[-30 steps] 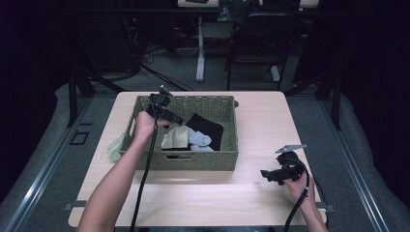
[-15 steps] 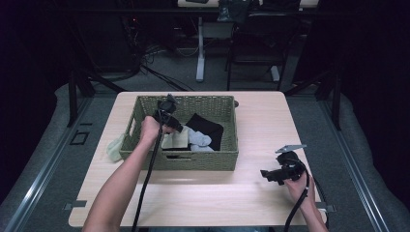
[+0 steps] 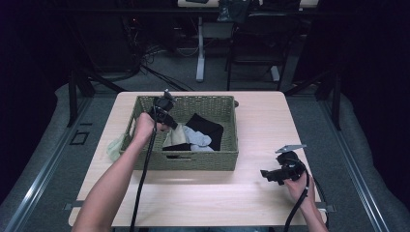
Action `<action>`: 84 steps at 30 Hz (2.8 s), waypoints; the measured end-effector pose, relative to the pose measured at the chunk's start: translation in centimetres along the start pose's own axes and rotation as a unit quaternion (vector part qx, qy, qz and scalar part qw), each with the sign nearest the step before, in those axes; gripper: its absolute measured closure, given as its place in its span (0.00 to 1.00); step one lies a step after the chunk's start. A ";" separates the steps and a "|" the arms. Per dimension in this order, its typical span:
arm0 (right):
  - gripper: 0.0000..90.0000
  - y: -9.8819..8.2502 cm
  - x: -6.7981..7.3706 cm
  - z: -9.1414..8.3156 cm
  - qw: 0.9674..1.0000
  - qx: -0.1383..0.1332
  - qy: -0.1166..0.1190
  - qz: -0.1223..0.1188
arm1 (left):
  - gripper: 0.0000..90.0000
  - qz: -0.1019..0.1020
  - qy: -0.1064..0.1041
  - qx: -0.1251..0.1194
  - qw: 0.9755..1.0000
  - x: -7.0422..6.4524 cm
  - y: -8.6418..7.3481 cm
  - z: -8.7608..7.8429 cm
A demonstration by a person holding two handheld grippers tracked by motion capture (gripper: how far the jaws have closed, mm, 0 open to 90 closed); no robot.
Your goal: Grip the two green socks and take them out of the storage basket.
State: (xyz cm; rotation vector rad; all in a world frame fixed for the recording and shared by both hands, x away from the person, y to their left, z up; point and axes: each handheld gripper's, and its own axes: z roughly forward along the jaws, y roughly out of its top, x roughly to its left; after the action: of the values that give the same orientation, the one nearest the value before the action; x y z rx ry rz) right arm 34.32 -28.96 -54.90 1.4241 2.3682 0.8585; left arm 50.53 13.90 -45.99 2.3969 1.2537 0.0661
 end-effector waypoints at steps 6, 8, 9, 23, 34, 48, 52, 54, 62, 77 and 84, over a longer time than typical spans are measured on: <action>0.10 0.0 0.1 0.0 1.000 0.000 -0.002 0.000 | 0.97 0.003 0.004 -0.011 1.000 0.2 -0.1 -2.3; 0.10 0.0 0.1 0.1 1.000 -0.002 0.000 0.001 | 0.97 0.009 0.012 -0.013 1.000 0.4 0.0 -3.1; 0.10 0.0 0.0 0.1 1.000 -0.001 -0.002 0.000 | 0.97 0.006 0.013 -0.016 1.000 0.5 0.1 -3.5; 0.10 -0.1 0.0 0.1 1.000 0.003 -0.004 -0.002 | 0.97 0.016 0.047 -0.025 0.998 1.2 1.0 -8.5; 0.10 -0.1 0.0 -0.1 1.000 0.007 -0.005 0.000 | 0.97 0.005 0.067 -0.048 0.997 2.1 1.9 -12.7; 0.10 -0.2 0.0 -0.1 1.000 0.008 -0.006 0.001 | 0.97 -0.032 0.113 -0.081 0.990 5.1 -0.5 -18.0; 0.10 -0.1 0.1 0.0 1.000 0.009 -0.007 0.001 | 0.97 -0.052 0.124 -0.089 0.987 6.5 -1.8 -18.8; 0.10 -0.1 0.1 0.0 1.000 0.009 -0.007 0.001 | 0.97 -0.064 0.132 -0.091 0.985 7.4 -2.6 -19.0; 0.10 -0.2 0.1 0.0 1.000 0.011 -0.009 -0.002 | 0.97 -0.101 0.177 -0.067 0.977 10.3 -4.9 -17.3; 0.10 -0.2 0.1 0.1 1.000 0.008 -0.005 0.003 | 0.97 -0.143 0.153 -0.037 0.977 13.3 -8.7 -9.3; 0.10 -0.2 0.1 0.1 1.000 0.008 -0.004 0.003 | 0.96 -0.162 0.139 -0.018 0.977 13.9 -9.8 -5.8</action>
State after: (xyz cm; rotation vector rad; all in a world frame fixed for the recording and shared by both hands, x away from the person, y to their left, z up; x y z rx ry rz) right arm 34.21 -28.92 -55.13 1.4395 2.3712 0.8356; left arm 49.76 31.82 -46.77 2.1749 1.7390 0.3329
